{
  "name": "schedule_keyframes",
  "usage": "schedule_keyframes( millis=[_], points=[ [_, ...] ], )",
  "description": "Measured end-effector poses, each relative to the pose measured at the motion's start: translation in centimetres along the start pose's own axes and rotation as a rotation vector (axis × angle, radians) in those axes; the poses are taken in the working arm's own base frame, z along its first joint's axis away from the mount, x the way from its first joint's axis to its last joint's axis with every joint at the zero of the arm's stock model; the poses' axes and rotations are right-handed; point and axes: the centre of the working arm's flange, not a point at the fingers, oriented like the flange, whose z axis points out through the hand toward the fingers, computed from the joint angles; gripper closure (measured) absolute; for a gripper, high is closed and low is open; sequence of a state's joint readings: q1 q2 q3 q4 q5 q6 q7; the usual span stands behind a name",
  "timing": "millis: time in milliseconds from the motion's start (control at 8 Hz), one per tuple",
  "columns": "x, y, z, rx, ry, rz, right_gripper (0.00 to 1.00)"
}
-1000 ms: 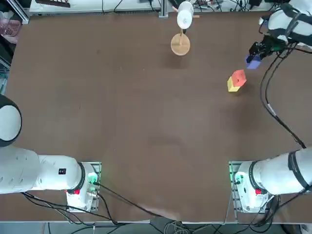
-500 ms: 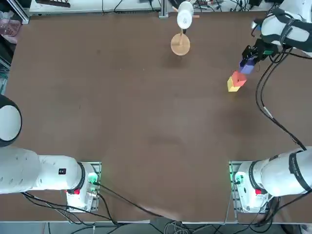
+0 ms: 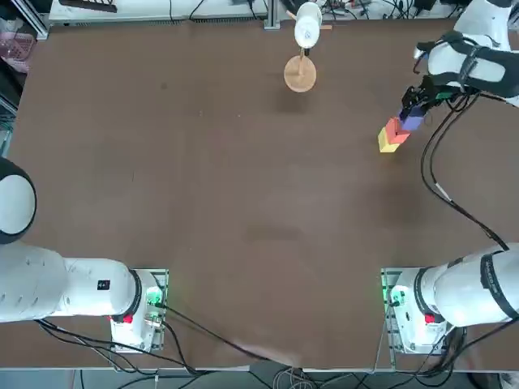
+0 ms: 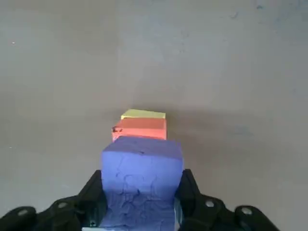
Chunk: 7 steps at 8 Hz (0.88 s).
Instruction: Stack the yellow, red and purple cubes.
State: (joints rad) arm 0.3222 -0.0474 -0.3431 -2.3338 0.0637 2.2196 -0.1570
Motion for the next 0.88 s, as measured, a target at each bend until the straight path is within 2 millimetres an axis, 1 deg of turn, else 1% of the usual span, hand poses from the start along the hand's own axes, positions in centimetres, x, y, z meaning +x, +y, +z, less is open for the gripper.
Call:
schedule_keyframes(
  millis=[250, 625, 875],
  points=[
    [0.2, -0.6, 0.0, -0.006, 0.007, -0.016, 0.3],
    [0.4, -2.7, 0.1, -0.012, 0.022, -0.058, 0.31],
    [0.1, -2.8, 1.0, -0.014, 0.031, -0.06, 0.32]
  ],
)
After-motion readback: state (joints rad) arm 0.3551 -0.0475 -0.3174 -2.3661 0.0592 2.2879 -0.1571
